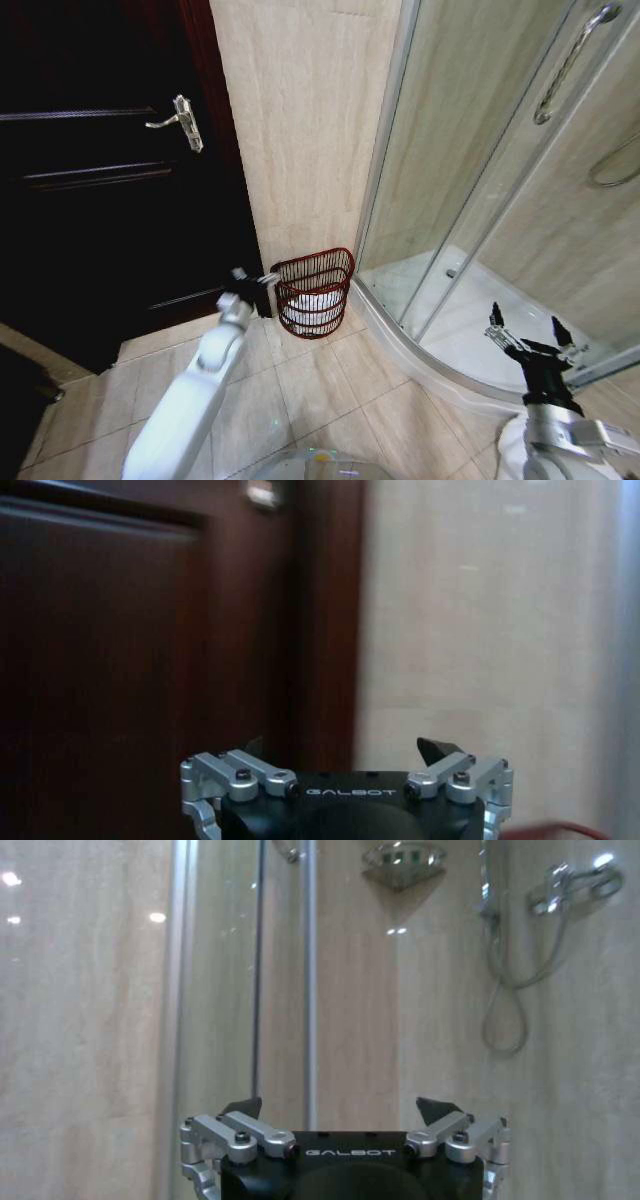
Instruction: Discard the used towel into the hamper.
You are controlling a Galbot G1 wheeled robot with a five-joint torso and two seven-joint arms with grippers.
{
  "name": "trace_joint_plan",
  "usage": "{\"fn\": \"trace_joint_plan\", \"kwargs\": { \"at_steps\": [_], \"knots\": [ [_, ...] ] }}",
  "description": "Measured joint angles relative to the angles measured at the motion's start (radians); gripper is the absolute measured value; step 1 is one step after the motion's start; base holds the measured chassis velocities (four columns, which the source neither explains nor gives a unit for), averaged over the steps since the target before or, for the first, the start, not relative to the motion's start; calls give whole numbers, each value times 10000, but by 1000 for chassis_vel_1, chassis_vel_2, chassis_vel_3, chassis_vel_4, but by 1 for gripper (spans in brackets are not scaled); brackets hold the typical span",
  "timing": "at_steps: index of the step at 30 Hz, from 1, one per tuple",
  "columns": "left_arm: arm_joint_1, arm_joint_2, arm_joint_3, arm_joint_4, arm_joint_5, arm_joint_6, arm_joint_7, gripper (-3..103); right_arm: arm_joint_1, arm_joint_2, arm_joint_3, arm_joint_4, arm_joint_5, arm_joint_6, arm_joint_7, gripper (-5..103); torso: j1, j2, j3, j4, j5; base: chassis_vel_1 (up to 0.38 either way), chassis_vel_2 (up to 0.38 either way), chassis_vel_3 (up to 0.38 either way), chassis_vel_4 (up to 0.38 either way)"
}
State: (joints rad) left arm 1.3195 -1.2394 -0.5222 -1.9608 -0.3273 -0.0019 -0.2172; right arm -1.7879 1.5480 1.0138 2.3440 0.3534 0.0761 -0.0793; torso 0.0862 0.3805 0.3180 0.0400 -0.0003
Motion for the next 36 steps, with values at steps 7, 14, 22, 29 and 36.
{"fn": "trace_joint_plan", "kwargs": {
  "at_steps": [7,14,22,29,36],
  "knots": [
    [1556,-686,-1728,-870,744,-564,-398,100,-67,150,-428,-124,-283,-114,-767,100,0,0,0,-2,3,0,0,0,0],
    [2016,-375,-2342,-1094,352,-1139,1117,100,262,377,-1227,-2,-647,-544,-323,100,2,0,1,-1,1,0,0,0,0],
    [2222,-371,-2136,-1299,261,-1136,1188,100,101,595,-2558,81,-1481,-335,476,100,2,-1,1,0,1,0,0,0,0],
    [2339,-224,-2066,-1323,241,-1143,1185,100,-557,586,-2053,239,-1401,167,324,100,2,-1,1,-3,0,0,0,0,0],
    [2339,-206,-2024,-1331,245,-1141,1196,100,-711,531,-1890,251,-1330,232,299,100,2,-1,1,-2,2,0,0,0,0]
  ]
}}
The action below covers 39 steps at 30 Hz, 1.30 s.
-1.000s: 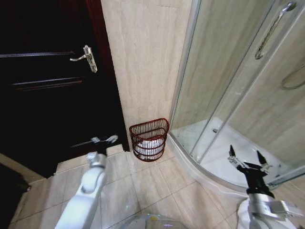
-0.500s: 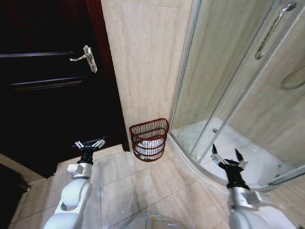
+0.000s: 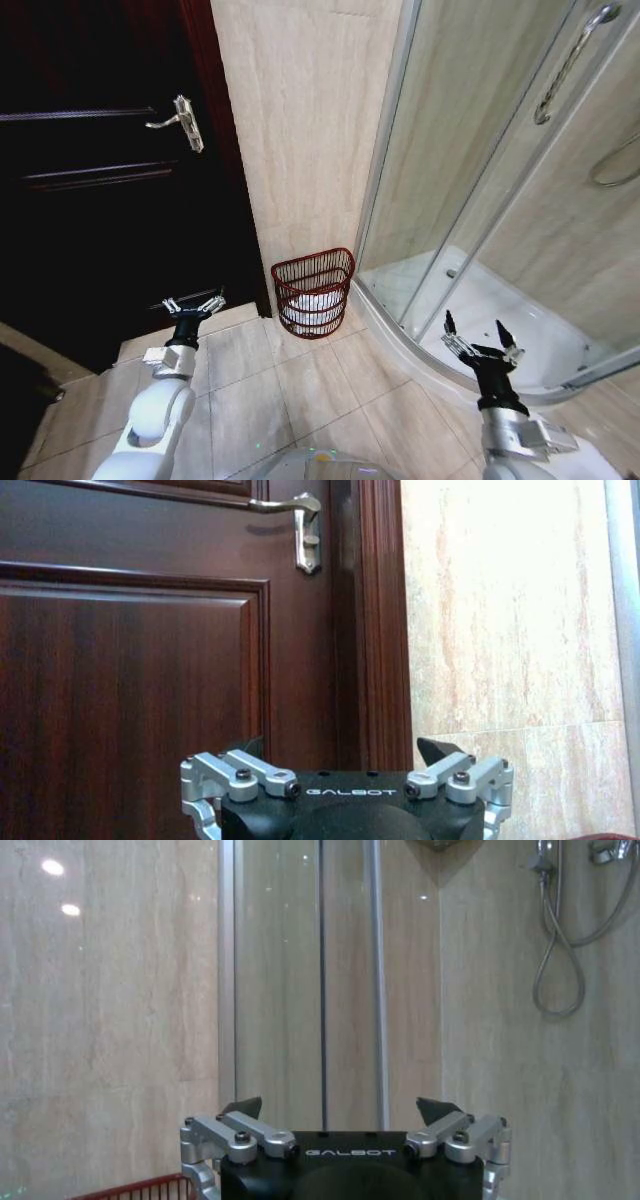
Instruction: Discard the used towel into the hamper.
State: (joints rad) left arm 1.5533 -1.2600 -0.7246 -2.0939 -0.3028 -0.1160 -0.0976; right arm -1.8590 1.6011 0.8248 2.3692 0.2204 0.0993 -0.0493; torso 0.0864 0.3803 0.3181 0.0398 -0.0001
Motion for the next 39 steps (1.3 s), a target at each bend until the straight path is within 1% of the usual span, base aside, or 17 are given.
{"fn": "trace_joint_plan", "kwargs": {
  "at_steps": [12,28,35,39],
  "knots": [
    [294,7,-79,73,36,-276,3,100,-15,-69,111,-31,17,66,-23,100,0,0,0,1,2,0,0,0,0],
    [41,-166,358,219,477,-296,4,100,-46,-266,374,-112,290,105,90,100,-1,0,0,0,2,29,-35,-35,25],
    [75,-162,334,237,471,-316,5,100,-32,-265,374,-188,288,119,84,100,0,0,0,1,0,34,-71,-36,62],
    [144,-137,238,243,439,-379,5,100,-27,-248,331,-260,275,249,79,100,0,0,0,0,-1,-12,-123,33,132]
  ]
}}
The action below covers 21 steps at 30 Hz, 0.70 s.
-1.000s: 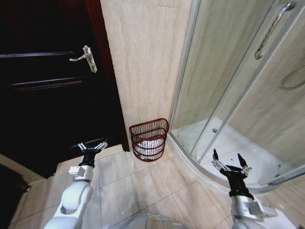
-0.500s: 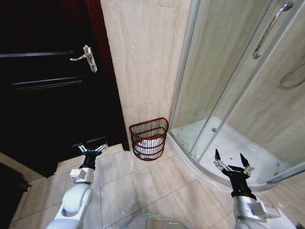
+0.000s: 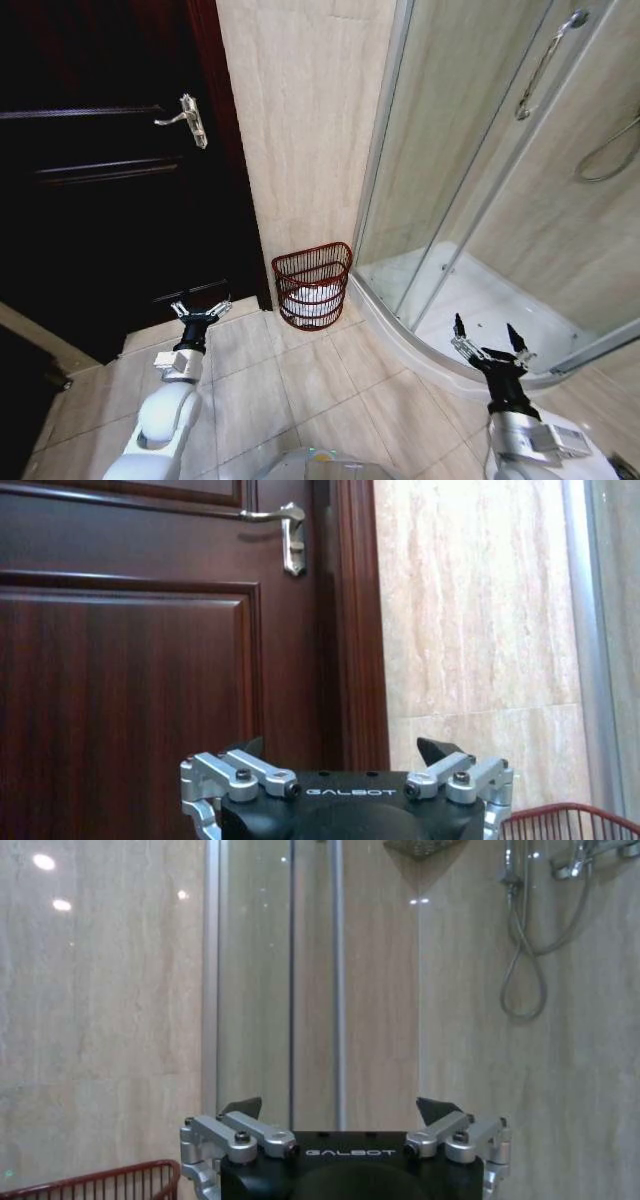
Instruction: Discard the used towel into the hamper.
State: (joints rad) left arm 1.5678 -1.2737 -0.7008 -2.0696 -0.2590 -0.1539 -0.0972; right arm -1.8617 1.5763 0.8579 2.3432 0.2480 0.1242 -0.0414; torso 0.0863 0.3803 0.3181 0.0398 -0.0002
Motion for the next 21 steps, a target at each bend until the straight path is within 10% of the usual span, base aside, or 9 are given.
{"fn": "trace_joint_plan", "kwargs": {
  "at_steps": [21],
  "knots": [
    [214,-173,48,-88,311,-166,-1,100,-80,-164,136,-280,235,418,53,100,-1,0,0,0,3,-87,-230,87,225]
  ]
}}
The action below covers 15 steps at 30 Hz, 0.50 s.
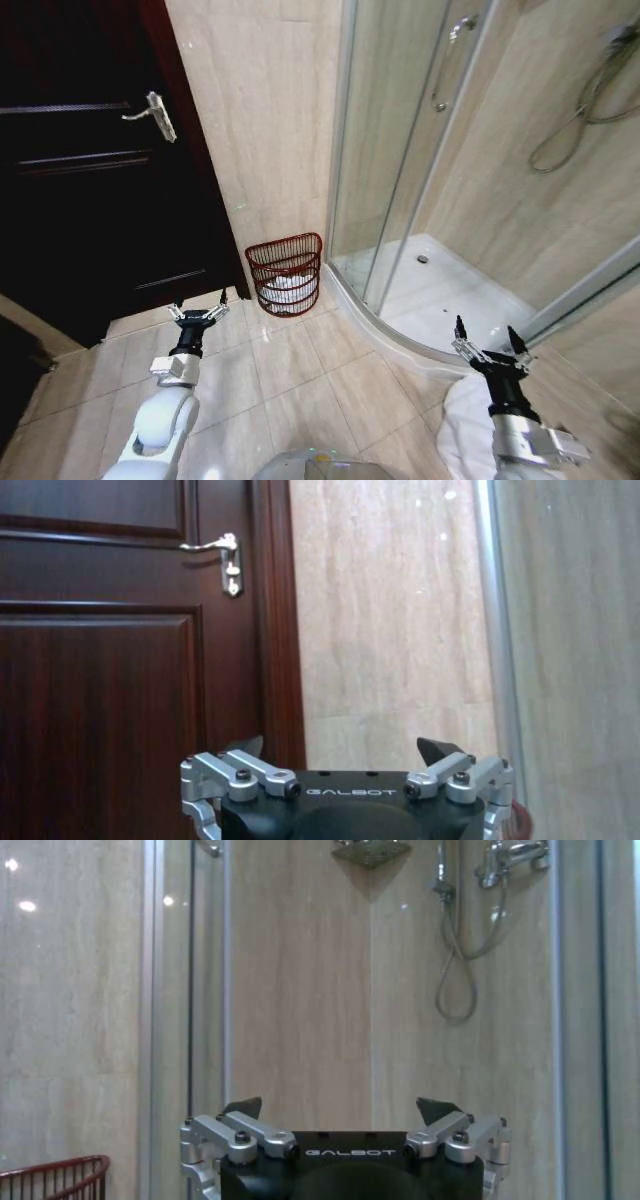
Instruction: Discard the used towel into the hamper.
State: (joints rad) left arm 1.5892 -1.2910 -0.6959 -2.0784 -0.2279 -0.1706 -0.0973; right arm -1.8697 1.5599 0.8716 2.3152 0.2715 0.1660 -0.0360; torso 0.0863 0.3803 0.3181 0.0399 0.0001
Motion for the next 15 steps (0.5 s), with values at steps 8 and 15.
{"fn": "trace_joint_plan", "kwargs": {
  "at_steps": [8,15],
  "knots": [
    [-37,-149,317,13,312,-15,-4,100,-28,-68,85,-183,141,197,106,100,-1,0,0,-1,-1,-25,-141,29,142],
    [-244,-197,579,113,386,31,-7,100,50,-50,107,-351,159,310,135,100,2,0,0,0,-1,-2,-28,-1,25]
  ]
}}
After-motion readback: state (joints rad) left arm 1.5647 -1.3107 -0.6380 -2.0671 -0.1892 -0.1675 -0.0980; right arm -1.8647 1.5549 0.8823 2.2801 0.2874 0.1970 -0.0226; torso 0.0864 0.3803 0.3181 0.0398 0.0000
